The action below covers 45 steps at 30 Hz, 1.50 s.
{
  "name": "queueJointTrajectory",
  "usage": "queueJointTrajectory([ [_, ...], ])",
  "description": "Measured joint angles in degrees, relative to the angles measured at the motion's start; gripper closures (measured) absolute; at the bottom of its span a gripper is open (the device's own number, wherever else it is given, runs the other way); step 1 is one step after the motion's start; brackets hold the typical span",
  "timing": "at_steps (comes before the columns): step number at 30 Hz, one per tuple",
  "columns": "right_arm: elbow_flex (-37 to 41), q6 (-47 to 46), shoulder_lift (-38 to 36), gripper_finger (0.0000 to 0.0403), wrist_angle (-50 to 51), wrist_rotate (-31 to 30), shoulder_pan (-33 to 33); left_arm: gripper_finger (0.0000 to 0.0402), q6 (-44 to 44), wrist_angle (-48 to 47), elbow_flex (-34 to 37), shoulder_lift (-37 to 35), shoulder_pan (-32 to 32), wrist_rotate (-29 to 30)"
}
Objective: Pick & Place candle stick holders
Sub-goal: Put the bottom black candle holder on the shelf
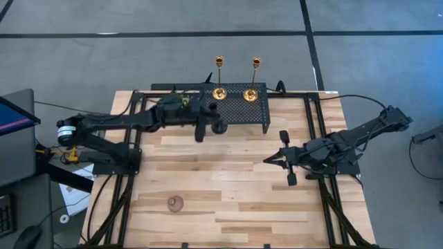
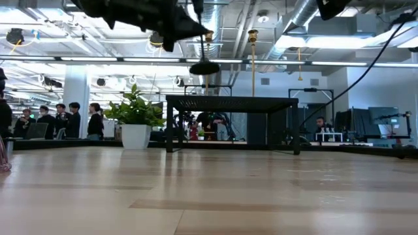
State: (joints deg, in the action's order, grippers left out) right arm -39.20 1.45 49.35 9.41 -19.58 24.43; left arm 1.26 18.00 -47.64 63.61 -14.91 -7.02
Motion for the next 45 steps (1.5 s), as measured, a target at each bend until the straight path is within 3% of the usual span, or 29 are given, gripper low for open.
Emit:
queueJointTrajectory([
  [16,-0.02,0.02,-5.28,0.0403,4.23,0.00,1.16,0.0387,-1.73,0.36,-8.20,11.58,-9.67,-0.04],
  [34,-0.02,0.21,-5.23,0.0403,5.20,-0.02,0.95,0.0386,-3.79,7.94,-10.01,18.72,-9.99,-0.87],
  [38,-0.02,0.20,-5.23,0.0403,5.22,-0.02,0.96,0.0386,-4.57,7.45,-14.18,21.21,-9.76,-4.07],
  [45,-0.02,0.15,-5.23,0.0403,6.08,-0.03,1.05,0.0386,-3.31,-0.50,-19.34,24.01,-9.71,-3.36],
])
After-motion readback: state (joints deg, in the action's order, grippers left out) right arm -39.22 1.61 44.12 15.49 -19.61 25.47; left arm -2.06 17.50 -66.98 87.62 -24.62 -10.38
